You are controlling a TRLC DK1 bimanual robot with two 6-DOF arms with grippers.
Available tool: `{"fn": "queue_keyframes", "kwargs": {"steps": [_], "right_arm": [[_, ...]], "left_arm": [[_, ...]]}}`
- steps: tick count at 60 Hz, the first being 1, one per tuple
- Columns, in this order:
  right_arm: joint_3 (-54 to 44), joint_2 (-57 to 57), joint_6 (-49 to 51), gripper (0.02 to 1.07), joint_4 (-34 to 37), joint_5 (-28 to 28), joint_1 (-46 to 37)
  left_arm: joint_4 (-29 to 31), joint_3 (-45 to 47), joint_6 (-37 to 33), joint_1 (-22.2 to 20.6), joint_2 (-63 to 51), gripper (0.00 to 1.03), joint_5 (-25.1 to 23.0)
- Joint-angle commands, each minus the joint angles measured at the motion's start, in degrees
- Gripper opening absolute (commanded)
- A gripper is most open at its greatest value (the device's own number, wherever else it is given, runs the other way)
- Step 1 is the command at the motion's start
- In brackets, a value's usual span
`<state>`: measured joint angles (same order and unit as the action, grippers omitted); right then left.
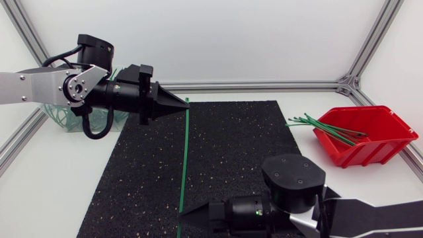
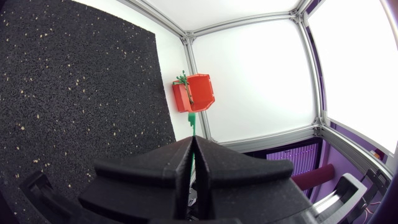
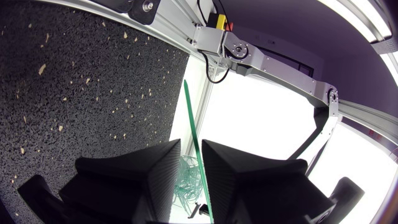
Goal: Take a green cable tie from the red box, thread the tail through the head to close it, then place it in the transparent bin on the left.
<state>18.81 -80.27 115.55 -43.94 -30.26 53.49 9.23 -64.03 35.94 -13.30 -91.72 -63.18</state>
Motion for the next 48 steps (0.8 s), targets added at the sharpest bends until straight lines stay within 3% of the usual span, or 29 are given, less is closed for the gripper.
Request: {"fn": "queue_keyframes", "kwargs": {"steps": [1, 25, 48], "right_arm": [[-0.35, 0.29, 0.64, 0.29, -0.79, -0.59, 0.03], [-1.49, 1.17, 0.56, 0.29, -0.71, -0.59, 1.17], [-1.67, 0.82, 0.47, 0.22, -0.71, -0.68, 1.44]], "left_arm": [[0.61, -0.92, -0.88, -0.41, -1.27, 0.04, -0.54], [0.61, -1.10, -0.88, -0.50, -1.44, 0.04, -0.54], [0.61, -2.24, -0.88, -0.41, -2.14, 0.04, -0.54]]}}
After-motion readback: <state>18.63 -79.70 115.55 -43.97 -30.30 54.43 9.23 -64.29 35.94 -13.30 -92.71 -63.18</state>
